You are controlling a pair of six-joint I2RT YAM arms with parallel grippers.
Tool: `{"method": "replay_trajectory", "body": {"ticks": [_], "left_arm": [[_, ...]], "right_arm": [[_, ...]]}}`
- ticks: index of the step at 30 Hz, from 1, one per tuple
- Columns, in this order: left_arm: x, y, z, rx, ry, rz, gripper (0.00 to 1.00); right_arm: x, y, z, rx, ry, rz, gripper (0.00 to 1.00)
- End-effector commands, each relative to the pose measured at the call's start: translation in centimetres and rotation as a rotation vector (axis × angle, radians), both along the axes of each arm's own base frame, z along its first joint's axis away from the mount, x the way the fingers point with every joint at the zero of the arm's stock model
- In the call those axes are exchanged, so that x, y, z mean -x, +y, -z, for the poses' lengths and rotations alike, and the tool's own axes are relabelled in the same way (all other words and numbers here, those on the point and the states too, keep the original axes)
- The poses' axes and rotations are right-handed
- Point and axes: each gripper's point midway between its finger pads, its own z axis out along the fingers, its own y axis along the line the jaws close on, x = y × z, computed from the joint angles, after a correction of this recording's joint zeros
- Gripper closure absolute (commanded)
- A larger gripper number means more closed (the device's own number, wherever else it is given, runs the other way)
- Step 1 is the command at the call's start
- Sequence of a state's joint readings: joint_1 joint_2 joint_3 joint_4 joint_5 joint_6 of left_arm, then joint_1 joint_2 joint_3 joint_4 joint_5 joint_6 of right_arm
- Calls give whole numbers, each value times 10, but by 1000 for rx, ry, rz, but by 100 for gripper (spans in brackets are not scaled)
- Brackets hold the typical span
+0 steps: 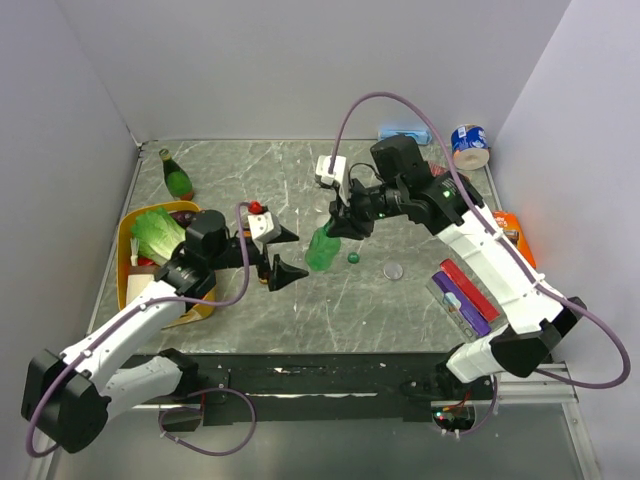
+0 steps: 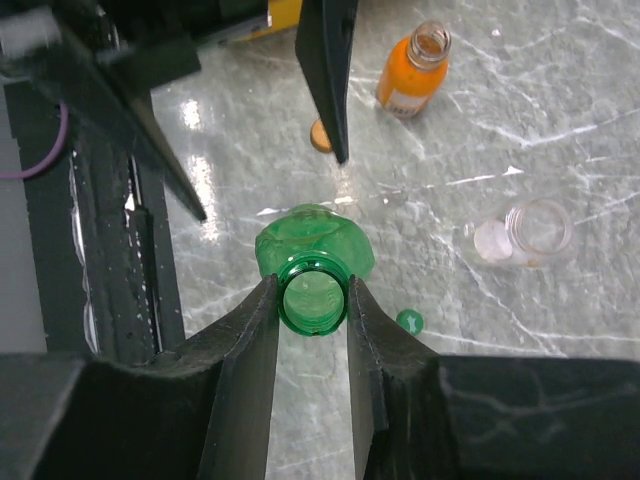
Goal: Screw on the bottle caps
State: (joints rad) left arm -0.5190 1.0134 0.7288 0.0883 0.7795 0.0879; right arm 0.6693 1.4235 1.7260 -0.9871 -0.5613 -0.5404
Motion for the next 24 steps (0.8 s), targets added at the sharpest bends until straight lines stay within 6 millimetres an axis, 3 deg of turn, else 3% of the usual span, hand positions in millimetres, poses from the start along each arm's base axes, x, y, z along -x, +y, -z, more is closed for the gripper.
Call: {"method": "replay_trajectory", "body": {"ticks": [1, 5, 11, 22, 24], "left_arm": [[-2, -18, -26, 60, -77, 39, 4], [-5, -29, -25, 49, -78, 62, 4], [-16, -41, -31, 71, -96, 64, 3], [-12, -44, -25, 59, -97, 110, 37], [-13, -44, -25, 59, -95, 105, 39]], "right_arm": [[8, 12, -35, -90, -17, -37, 100], [12, 19, -47, -131, -11, -54, 100], [20, 21, -44, -129, 4, -84, 100], [17, 19, -33, -113, 12, -62, 100], [16, 19, -32, -111, 12, -55, 100]]}}
